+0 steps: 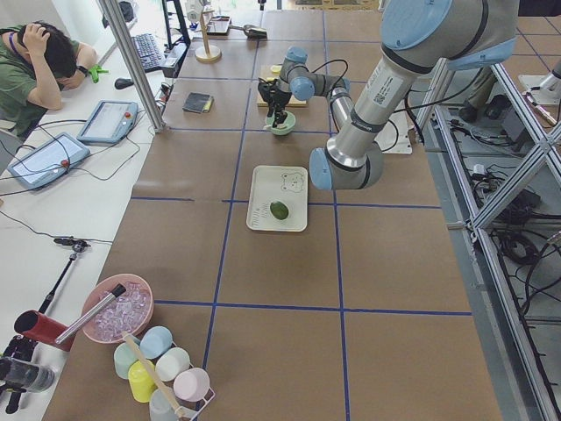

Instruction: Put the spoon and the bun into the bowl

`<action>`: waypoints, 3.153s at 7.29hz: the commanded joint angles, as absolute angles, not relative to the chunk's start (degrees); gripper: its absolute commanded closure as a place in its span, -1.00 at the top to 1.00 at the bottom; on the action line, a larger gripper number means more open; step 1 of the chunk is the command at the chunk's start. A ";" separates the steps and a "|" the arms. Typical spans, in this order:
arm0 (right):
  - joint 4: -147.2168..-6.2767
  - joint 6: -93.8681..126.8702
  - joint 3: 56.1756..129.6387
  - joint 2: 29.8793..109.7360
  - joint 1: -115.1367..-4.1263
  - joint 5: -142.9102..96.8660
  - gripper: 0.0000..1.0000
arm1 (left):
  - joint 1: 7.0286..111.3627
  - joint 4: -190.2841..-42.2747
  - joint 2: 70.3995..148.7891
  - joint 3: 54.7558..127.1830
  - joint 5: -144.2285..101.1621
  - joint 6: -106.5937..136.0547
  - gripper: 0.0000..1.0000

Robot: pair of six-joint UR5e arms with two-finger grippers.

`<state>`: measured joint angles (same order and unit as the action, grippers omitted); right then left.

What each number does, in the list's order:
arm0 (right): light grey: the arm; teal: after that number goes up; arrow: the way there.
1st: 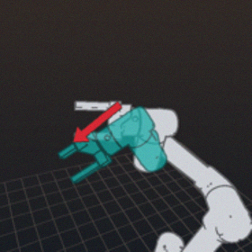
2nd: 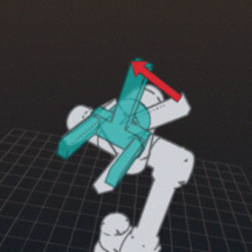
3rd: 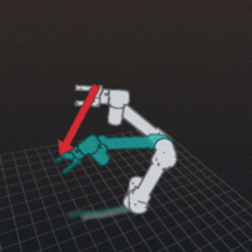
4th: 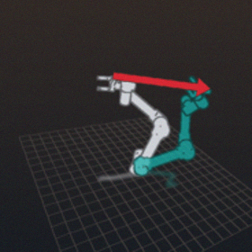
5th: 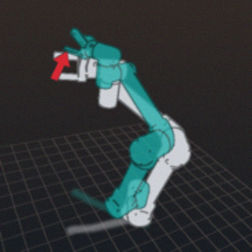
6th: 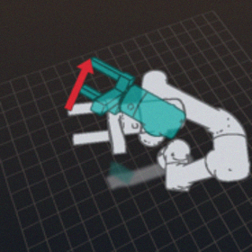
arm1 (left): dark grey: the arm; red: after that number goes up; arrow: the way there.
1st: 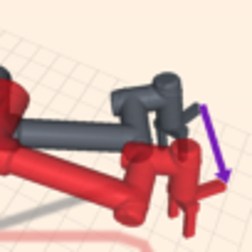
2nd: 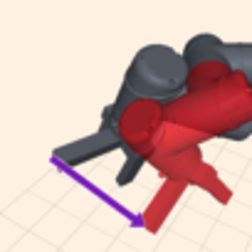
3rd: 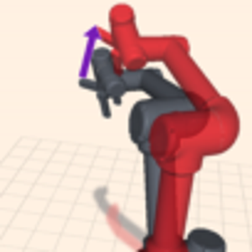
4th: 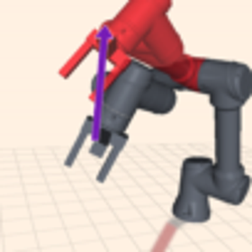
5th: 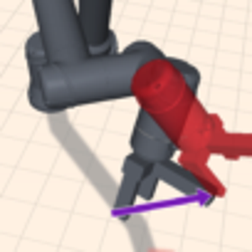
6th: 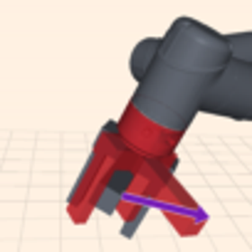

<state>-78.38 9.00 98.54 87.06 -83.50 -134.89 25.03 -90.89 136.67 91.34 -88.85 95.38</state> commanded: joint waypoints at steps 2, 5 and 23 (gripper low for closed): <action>-78.31 8.88 100.80 86.92 -83.50 -135.17 1.00 | 30.11 -90.70 130.21 103.47 -94.08 73.30 1.00; -78.22 8.97 103.52 86.13 -80.35 -134.83 1.00 | 46.62 -90.61 117.20 113.63 -105.89 41.59 1.00; -87.45 47.10 104.59 68.11 -32.88 -105.29 0.40 | 91.67 -84.29 85.25 101.25 -135.09 -10.02 1.00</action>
<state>-87.57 46.10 105.04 68.10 -34.37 -105.72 91.66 -84.27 85.33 100.95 -135.15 -9.99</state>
